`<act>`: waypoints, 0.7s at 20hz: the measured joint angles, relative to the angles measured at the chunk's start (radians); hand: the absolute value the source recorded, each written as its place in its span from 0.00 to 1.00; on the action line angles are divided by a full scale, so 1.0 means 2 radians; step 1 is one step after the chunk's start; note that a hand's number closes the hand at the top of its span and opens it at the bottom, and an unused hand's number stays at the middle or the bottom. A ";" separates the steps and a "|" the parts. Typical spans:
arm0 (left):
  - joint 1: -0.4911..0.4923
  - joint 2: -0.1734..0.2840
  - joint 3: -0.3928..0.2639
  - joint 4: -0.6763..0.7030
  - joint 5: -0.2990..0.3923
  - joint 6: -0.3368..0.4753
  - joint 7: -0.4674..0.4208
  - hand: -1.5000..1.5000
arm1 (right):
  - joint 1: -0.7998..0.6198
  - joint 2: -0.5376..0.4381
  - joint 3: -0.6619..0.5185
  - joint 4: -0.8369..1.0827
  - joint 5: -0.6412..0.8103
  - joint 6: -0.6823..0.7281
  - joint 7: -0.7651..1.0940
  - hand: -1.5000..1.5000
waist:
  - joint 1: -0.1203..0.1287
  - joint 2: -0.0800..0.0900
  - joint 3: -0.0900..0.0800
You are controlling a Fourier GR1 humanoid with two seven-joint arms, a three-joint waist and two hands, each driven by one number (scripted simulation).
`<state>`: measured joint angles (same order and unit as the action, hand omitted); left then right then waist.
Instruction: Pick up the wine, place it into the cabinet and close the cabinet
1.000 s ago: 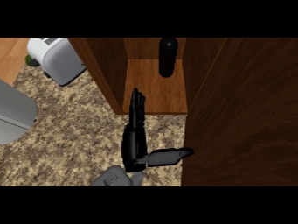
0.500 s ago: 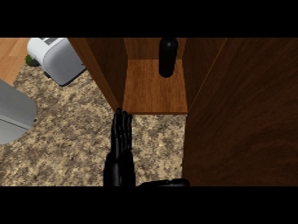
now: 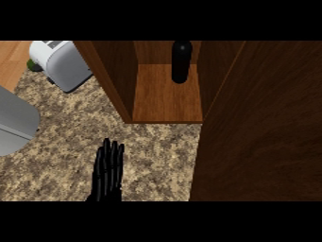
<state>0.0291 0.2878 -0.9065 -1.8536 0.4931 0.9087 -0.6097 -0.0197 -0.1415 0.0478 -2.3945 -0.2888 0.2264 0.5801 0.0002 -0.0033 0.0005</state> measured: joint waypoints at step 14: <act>0.108 0.133 0.055 -0.115 0.032 -0.090 -0.022 0.00 | 0.044 0.013 0.068 0.000 -0.016 0.030 0.025 1.00 | 0.000 0.000 -0.001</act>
<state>0.2442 0.5545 -0.7965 -2.0834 0.5568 0.7295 -0.6539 0.0677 -0.1157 0.1829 -2.3948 -0.3209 0.2873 0.6293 0.0006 -0.0042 -0.0005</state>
